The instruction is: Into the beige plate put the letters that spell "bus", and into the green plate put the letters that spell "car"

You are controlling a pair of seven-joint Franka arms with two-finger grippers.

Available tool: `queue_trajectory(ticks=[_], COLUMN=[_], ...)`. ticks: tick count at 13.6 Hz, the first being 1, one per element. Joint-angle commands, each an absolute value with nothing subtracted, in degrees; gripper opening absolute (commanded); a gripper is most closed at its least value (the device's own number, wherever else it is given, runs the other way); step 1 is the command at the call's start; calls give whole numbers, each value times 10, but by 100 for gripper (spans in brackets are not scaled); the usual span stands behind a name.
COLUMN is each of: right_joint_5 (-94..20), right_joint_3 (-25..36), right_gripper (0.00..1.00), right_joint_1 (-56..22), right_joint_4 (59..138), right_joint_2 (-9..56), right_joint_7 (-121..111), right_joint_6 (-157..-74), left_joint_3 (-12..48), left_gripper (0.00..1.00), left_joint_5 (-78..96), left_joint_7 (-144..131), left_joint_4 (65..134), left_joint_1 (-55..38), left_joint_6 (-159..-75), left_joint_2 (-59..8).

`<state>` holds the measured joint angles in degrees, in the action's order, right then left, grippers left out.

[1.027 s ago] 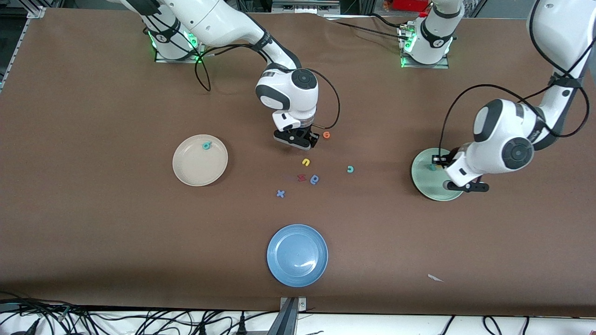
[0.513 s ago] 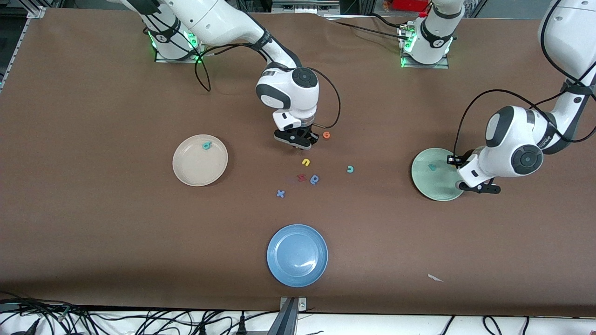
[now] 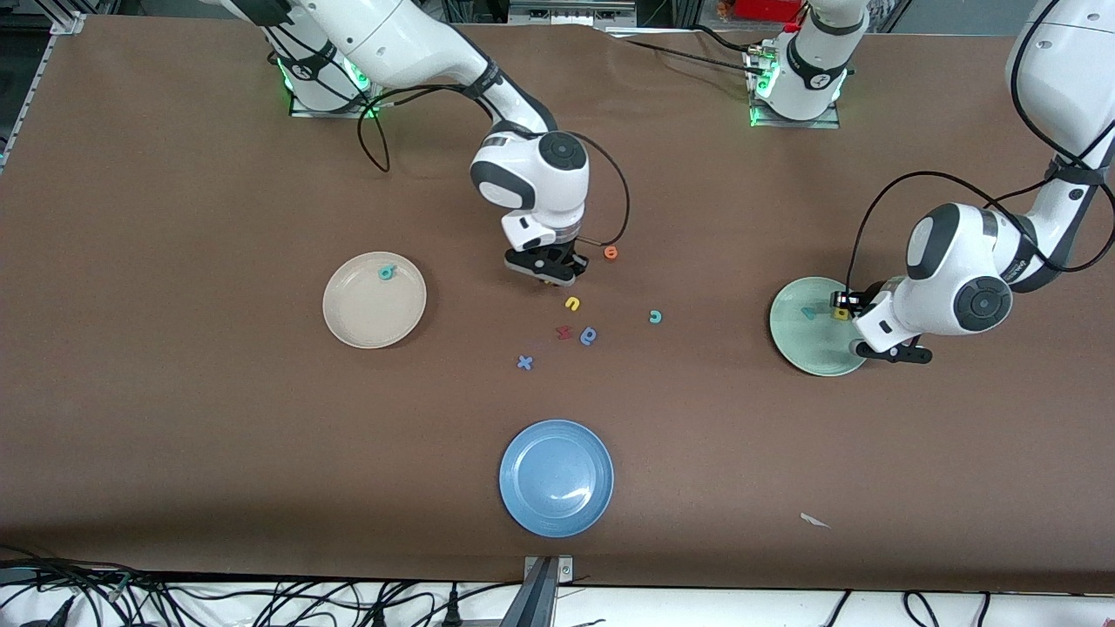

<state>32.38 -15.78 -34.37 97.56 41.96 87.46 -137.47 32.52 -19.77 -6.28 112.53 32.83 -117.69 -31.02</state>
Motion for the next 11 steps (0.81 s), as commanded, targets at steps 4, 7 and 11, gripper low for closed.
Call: queue_trajectory(ticks=[4, 7, 11], right_joint_5=[330, 330, 330], right_joint_3=[-238, -250, -250], right_gripper=[4, 4, 8], right_joint_1=[-167, -93, -47], right_joint_4=[1164, 1239, 1273], right_joint_2=[242, 188, 162], right_joint_7=[715, 593, 518], right_joint_6=[-1375, -1379, -1382], left_joint_3=[373, 416, 423], left_gripper=[80, 80, 84], left_joint_5=[-180, -135, -127], left_joint_7=[-113, -174, -324], left_joint_4=[1078, 1059, 1014], left_joint_1=[316, 312, 222], left_joint_6=[-1155, -1154, -1160], left_joint_2=[-306, -306, -336])
